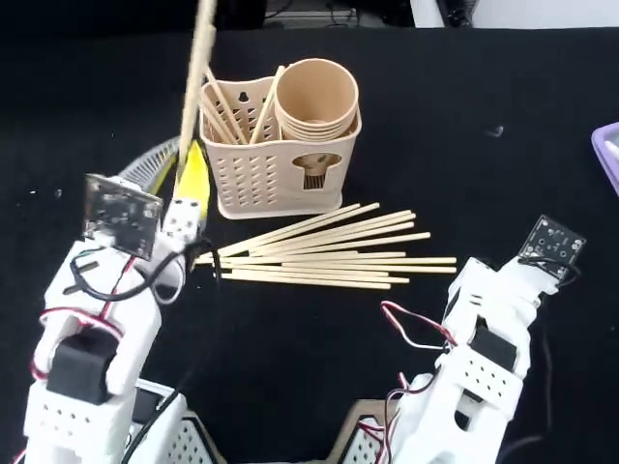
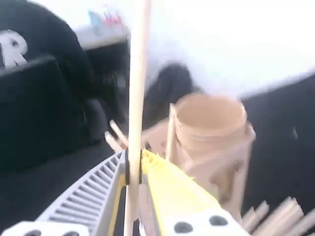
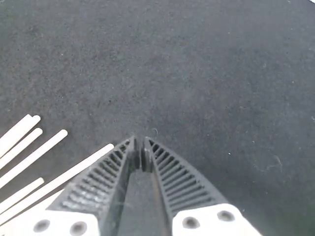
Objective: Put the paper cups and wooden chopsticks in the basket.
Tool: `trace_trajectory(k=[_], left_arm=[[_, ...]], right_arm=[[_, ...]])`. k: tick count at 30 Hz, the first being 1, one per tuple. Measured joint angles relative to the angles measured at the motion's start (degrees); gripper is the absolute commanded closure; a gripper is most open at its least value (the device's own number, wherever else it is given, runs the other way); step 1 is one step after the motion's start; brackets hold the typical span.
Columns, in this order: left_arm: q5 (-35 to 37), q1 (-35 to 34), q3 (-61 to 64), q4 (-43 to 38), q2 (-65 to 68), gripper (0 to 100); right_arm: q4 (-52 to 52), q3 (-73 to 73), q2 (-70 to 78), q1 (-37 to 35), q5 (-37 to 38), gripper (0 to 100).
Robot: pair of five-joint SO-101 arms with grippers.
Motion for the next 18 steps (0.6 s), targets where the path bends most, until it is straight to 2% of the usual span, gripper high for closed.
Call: trace_trajectory(k=[5, 9, 14, 18], left_arm=[[7.2, -0.9, 4.0, -15.5, 0.1, 97], [14.8, -1.0, 4.1, -23.2, 0.1, 97], [18.8, -1.0, 4.1, -30.6, 3.1, 97], [19.7, -1.0, 3.5, -32.4, 11.7, 97]], right_arm=[[0.0, 0.4, 0.0, -2.0, 0.0, 97.3], [0.0, 0.4, 0.0, -2.6, 0.0, 97.3], [-1.3, 0.5, 0.0, -3.0, 0.0, 97.3], [-4.8, 2.3, 0.0, -3.0, 0.0, 97.3]])
